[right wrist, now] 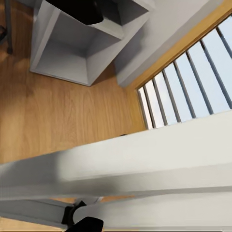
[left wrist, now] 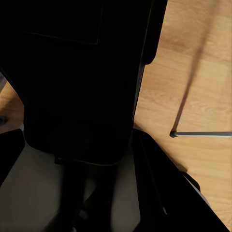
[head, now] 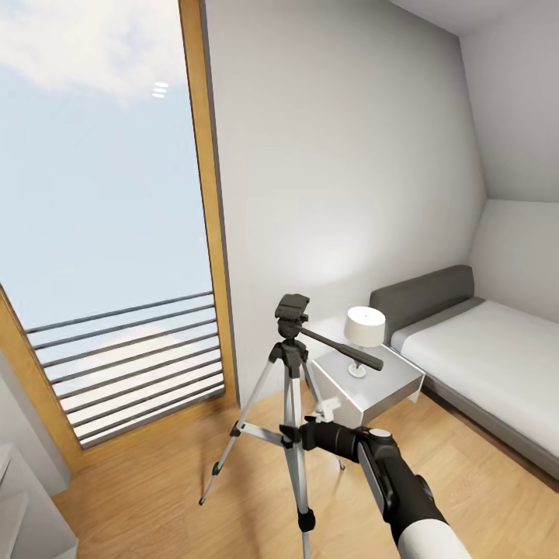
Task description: Attach the digital camera to the camera tripod in the bedroom.
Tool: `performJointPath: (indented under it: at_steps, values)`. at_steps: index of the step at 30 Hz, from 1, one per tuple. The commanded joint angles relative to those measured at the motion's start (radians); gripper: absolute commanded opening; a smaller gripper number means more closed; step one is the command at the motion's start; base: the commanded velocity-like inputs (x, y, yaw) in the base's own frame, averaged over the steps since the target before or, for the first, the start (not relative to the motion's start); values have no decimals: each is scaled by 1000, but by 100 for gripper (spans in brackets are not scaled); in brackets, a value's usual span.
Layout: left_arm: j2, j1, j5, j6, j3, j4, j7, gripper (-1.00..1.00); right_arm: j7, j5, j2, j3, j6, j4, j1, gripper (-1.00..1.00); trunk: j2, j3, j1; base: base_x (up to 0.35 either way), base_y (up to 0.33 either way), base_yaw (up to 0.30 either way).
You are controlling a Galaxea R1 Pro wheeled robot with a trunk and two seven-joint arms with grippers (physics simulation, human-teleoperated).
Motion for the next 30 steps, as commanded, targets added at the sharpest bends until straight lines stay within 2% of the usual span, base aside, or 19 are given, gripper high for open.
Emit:
performJointPath:
  at_steps: [1, 5, 12, 16, 20, 30]
  values:
    - [0, 0, 6, -2, -9, 0, 2, -100, 5, 10, 2, -6, -7, 6, 0, 100, -1, 0, 0, 0, 0, 0]
    - [0, 0, 5, -2, -9, 0, 2, -100, -20, 6, 5, -6, -51, 29, 0, 100, -1, 0, 0, 0, 0, 0]
    - [0, 0, 5, -2, -9, 0, 2, -100, -68, 2, 5, -7, -79, 41, 0, 100, -1, 0, 0, 0, 0, 0]
    - [-3, 2, 7, -4, -9, -1, 2, -100, -91, 25, -17, -12, -101, 64, -22, 100, -1, 0, 0, 0, 0, 0]
    - [-3, 2, 7, -4, -9, -1, 2, -100, -104, 44, -40, -15, -124, 63, -10, 100, -1, 0, 0, 0, 0, 0]
    - [-2, 1, 7, -3, -9, -1, 3, -100, -89, 44, -83, -10, -68, 7, -5, 100, -1, 0, 0, 0, 0, 0]
